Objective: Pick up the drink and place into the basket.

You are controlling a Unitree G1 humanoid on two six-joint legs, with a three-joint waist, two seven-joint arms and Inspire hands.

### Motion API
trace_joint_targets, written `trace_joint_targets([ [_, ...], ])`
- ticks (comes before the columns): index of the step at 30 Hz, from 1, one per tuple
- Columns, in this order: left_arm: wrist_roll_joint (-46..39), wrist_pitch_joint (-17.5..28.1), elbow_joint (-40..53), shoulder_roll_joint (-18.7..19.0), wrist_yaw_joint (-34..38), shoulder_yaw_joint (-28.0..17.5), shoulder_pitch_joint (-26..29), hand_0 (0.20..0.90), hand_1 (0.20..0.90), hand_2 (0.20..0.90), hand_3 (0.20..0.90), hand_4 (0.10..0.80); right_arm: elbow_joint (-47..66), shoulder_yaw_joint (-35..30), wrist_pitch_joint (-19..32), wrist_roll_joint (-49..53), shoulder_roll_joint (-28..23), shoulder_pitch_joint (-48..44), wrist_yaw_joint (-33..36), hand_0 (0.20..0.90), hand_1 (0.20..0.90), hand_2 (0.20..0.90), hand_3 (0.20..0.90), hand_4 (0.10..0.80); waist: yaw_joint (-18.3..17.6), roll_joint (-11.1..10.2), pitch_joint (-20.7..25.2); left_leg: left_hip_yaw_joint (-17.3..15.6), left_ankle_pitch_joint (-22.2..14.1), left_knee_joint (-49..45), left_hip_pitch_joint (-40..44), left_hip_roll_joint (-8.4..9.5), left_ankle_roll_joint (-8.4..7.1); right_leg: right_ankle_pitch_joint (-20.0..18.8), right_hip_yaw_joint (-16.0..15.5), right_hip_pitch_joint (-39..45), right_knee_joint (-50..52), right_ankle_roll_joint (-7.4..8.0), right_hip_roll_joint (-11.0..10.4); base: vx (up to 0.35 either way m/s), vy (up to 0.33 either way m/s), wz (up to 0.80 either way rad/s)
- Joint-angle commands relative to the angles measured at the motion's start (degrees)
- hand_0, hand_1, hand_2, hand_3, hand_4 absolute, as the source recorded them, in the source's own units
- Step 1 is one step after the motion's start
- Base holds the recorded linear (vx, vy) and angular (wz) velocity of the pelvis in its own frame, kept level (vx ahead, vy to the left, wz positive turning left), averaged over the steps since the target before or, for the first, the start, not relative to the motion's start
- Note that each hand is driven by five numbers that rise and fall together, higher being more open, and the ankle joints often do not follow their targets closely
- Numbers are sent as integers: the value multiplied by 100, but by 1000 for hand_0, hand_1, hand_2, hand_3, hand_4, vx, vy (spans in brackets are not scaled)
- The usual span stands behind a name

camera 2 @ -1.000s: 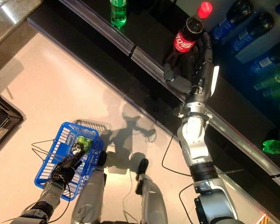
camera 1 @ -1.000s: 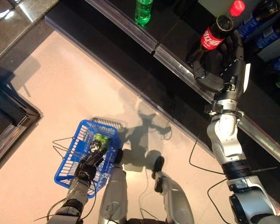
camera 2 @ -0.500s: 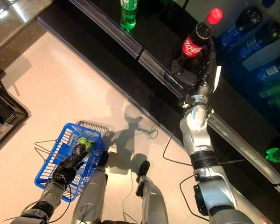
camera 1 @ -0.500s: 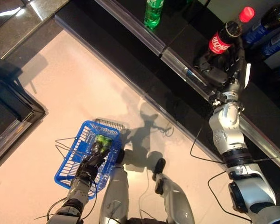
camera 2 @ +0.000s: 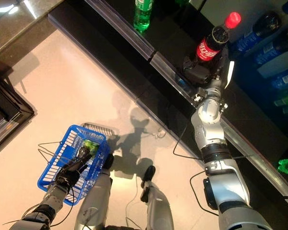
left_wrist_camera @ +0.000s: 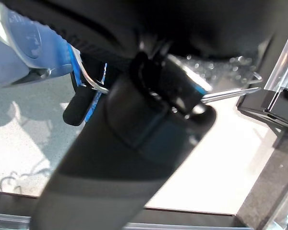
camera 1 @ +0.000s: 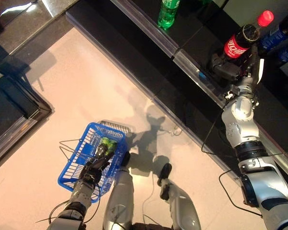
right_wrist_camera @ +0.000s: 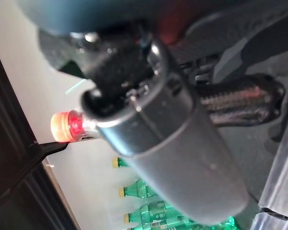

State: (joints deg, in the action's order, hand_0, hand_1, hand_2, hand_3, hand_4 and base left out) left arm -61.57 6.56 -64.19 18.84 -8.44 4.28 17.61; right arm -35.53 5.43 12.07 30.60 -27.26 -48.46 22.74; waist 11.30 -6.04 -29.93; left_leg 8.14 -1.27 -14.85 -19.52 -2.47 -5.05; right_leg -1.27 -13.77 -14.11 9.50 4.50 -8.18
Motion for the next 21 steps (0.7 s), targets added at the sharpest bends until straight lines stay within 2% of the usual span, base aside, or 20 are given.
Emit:
trace_joint_targets([
  [1,163,233,449,49,-554,305,-161,300,300,300,200,100,312,-10,285,16,-911,-710,2,900,900,900,900,800,110,112,340,-120,42,273,126,114,418,170,-220,180,321,-4,-184,0,0,0],
  [9,179,220,528,68,-562,377,-174,300,300,300,200,100,104,137,253,152,-956,-998,-140,900,900,900,900,800,166,141,316,-84,51,290,124,131,417,182,-249,168,336,-10,-192,0,0,0],
  [10,178,216,533,68,-560,380,-176,300,300,300,200,100,100,138,258,166,-953,-1008,-148,799,799,799,782,682,170,144,315,-84,52,290,123,133,417,184,-251,169,337,-9,-194,9,9,3],
  [11,198,197,536,77,-565,383,-165,300,300,300,200,100,99,129,273,202,-927,-1036,-172,349,349,349,258,158,176,150,315,-80,54,291,120,141,417,187,-256,166,344,-7,-197,12,8,3],
  [12,203,196,529,71,-562,394,-155,300,300,300,200,100,106,130,258,173,-910,-1044,-169,300,300,300,200,100,178,150,317,-78,56,288,118,145,417,188,-256,167,344,-7,-201,0,0,0],
  [21,205,229,498,48,-586,444,-145,300,300,300,200,100,121,150,268,122,-855,-1032,-101,300,300,300,200,100,162,185,294,-86,53,278,126,148,423,195,-249,152,372,-7,-218,0,0,0],
])
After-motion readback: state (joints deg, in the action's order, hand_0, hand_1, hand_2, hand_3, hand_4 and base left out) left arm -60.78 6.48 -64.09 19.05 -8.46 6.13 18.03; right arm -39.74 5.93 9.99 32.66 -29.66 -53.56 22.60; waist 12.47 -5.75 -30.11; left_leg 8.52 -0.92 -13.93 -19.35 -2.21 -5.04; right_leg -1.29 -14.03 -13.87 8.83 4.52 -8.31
